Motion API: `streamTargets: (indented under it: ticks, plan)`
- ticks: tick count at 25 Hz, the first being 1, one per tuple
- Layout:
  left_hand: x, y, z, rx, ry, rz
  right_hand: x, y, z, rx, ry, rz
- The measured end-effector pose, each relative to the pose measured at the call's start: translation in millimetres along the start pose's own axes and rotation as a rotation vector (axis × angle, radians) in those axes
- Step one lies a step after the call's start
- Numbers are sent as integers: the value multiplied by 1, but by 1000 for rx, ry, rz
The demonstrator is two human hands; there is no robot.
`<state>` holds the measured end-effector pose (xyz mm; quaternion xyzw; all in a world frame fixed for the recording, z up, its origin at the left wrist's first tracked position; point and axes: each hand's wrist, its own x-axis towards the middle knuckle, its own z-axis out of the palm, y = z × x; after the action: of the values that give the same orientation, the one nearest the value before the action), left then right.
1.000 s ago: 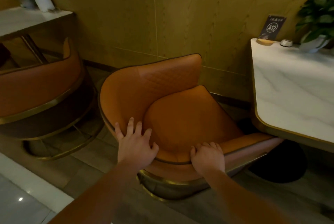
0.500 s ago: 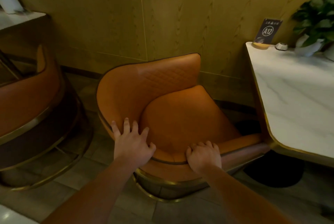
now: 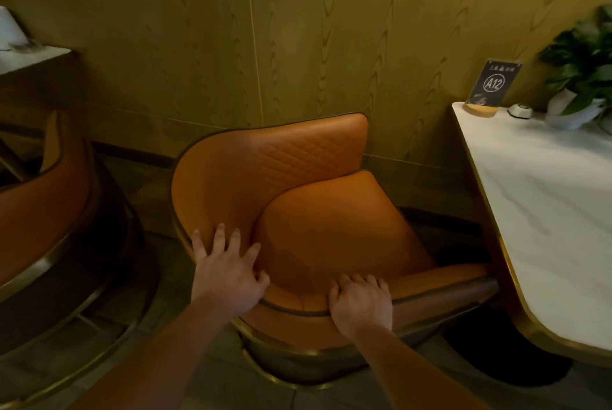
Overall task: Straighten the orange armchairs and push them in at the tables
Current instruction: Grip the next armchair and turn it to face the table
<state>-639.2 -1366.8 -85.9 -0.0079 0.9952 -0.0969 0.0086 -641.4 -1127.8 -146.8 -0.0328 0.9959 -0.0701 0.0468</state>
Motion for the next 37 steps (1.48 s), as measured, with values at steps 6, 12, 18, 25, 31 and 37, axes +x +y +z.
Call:
streamTargets:
  ticks: [6, 12, 18, 25, 31, 37]
  plan:
    - [25, -7, 0, 19, -6, 30, 24, -7, 2, 33, -31, 30]
    - [29, -10, 0, 9, -32, 39, 30, -9, 4, 19, -87, 50]
    - [29, -11, 3, 0, -36, 44, 27, -10, 2, -1, -82, 44]
    - [7, -39, -27, -261, -153, 90, 15, -10, -29, 110, -239, 37]
    - [-79, -95, -78, -306, -72, -63, -22, -42, -114, 154, -104, -125]
    - [-170, -152, -139, -273, 8, -305, -51, -108, -204, 140, 1, -341]
